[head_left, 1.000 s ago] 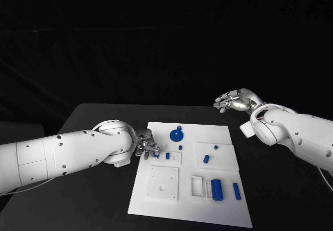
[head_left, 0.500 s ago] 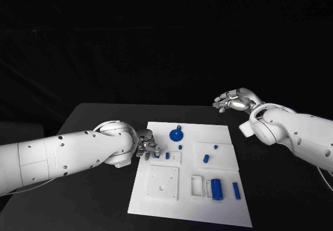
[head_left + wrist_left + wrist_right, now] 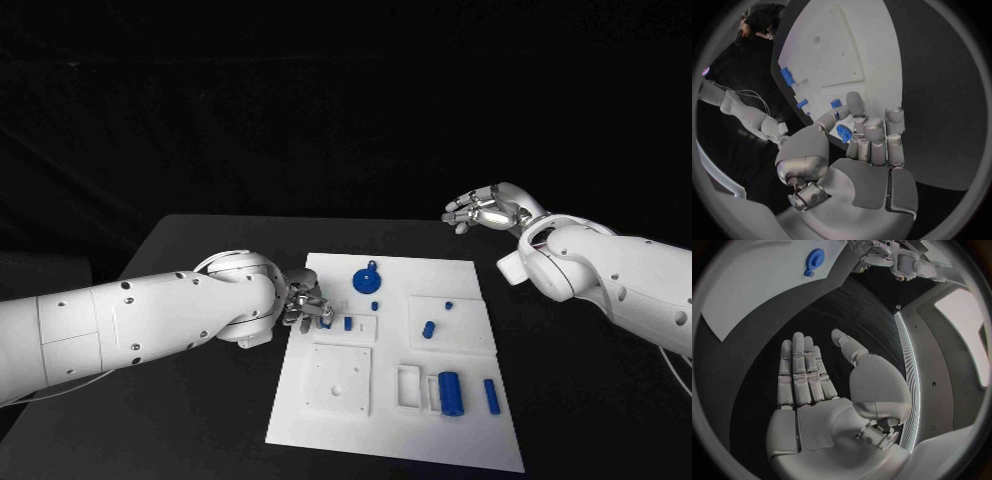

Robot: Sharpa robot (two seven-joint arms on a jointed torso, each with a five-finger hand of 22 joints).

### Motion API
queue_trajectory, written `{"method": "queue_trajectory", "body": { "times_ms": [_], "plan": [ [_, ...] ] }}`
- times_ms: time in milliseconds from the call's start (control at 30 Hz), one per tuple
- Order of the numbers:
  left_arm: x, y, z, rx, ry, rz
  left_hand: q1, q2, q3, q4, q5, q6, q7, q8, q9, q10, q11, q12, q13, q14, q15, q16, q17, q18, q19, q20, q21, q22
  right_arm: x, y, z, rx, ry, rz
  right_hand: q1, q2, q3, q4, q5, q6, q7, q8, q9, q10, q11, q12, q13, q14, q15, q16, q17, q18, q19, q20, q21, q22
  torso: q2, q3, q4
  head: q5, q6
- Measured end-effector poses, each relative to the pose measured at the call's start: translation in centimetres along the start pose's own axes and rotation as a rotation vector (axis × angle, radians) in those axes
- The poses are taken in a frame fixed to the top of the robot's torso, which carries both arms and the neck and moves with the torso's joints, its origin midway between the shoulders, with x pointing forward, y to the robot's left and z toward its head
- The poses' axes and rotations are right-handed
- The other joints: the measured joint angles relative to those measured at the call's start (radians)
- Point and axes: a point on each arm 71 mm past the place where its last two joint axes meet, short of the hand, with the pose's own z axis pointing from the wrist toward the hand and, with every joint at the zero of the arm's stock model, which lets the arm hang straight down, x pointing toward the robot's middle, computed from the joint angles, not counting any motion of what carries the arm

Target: Assemble the parts on the task board

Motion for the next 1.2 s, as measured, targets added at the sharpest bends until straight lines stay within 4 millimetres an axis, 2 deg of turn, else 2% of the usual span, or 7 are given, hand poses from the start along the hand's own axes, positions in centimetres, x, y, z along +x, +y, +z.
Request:
{"method": "queue_trajectory", "body": {
  "times_ms": [133,400,667,933,1100,1200],
  "plan": [
    [-0.01,0.01,-0.01,-0.001,0.007,0.004,-0.003,0.003,0.0,0.0,-0.024,0.0,0.0,0.003,0.0,0.0,0.0,0.007,0.006,0.0,0.0,0.007,0.006,0.0,0.0,0.0,0.0,0.0,0.04,0.03,-0.01,-0.001,0.001,0.0,0.0,0.0,0.0,0.0,0.0,0.0,0.0,0.0,0.0,0.003,-0.003,0.0,0.0,0.0,0.0,0.0,0.0,0.0,0.0,0.0,0.0,0.0,0.0,0.0,0.0,0.0,-0.001],
    [0.01,-0.03,0.01,-0.001,0.018,0.011,-0.015,0.015,0.001,0.001,-0.039,0.0,0.0,0.004,0.011,0.0,0.0,0.007,0.009,-0.002,-0.002,0.007,0.01,0.0,0.0,0.0,0.0,0.0,0.09,0.08,-0.01,-0.002,0.003,0.001,0.0,0.0,0.0,0.0,0.008,0.0,0.0,0.0,-0.002,0.003,-0.003,-0.004,-0.002,0.004,0.004,-0.004,0.002,0.0,0.0,0.0,-0.004,0.0,0.0,0.0,0.0,-0.001,-0.002],
    [0.01,-0.06,0.03,0.0,0.021,0.012,-0.018,0.017,0.0,0.006,-0.059,0.001,0.0,0.004,0.01,0.002,-0.002,0.011,0.013,-0.002,-0.002,0.007,0.013,0.0,0.0,0.0,0.0,0.0,0.12,0.1,-0.01,-0.003,0.003,0.001,0.0,0.0,0.0,0.0,0.012,0.001,-0.001,0.0,-0.003,0.003,-0.003,-0.005,-0.003,0.004,0.004,-0.004,0.003,0.0,0.0,0.0,-0.004,0.001,0.0,0.0,0.0,-0.001,-0.003],
    [-0.01,-0.09,0.1,-0.001,0.02,0.012,-0.025,0.017,0.005,0.02,-0.106,0.004,-0.002,0.004,0.011,-0.001,-0.006,0.011,0.017,-0.002,-0.002,0.006,0.017,0.0,0.0,0.0,0.0,0.0,0.13,0.11,-0.01,-0.003,0.003,0.001,0.0,0.0,0.0,0.0,0.016,0.001,-0.001,0.004,-0.004,0.007,0.0,-0.008,-0.004,0.004,0.004,-0.008,0.004,0.0,0.0,0.0,-0.004,0.001,0.0,0.0,-0.0005,-0.001,-0.003],
    [-0.08,-0.14,0.24,-0.003,0.02,0.013,-0.028,0.014,0.005,0.02,-0.111,0.008,-0.005,0.004,0.013,-0.001,-0.006,0.011,0.018,0.002,-0.006,0.006,0.018,0.0,0.0,0.0,0.0,0.0,0.14,0.12,-0.02,-0.003,0.004,0.001,0.0,0.0,0.0,0.0,0.02,0.001,-0.001,0.004,-0.004,0.01,-0.003,-0.008,-0.005,0.004,0.004,-0.008,0.004,0.0,0.004,0.004,-0.007,0.001,0.0,0.0,-0.0005,0.0,-0.002],
    [-0.14,-0.2,0.34,-0.004,0.022,0.016,-0.028,0.014,0.005,0.02,-0.114,0.012,-0.009,0.004,0.015,0.0,-0.007,0.011,0.019,0.001,-0.006,0.006,0.019,0.016,0.0,0.0,0.0,0.0,0.15,0.13,-0.02,-0.003,0.004,0.001,0.0,0.0,0.0,0.0,0.02,0.001,-0.001,0.004,-0.005,0.01,-0.003,-0.008,-0.005,0.004,0.004,-0.008,0.004,0.0,0.004,0.004,-0.008,0.002,0.0,0.0,-0.0005,0.0,-0.001]
  ]
}}
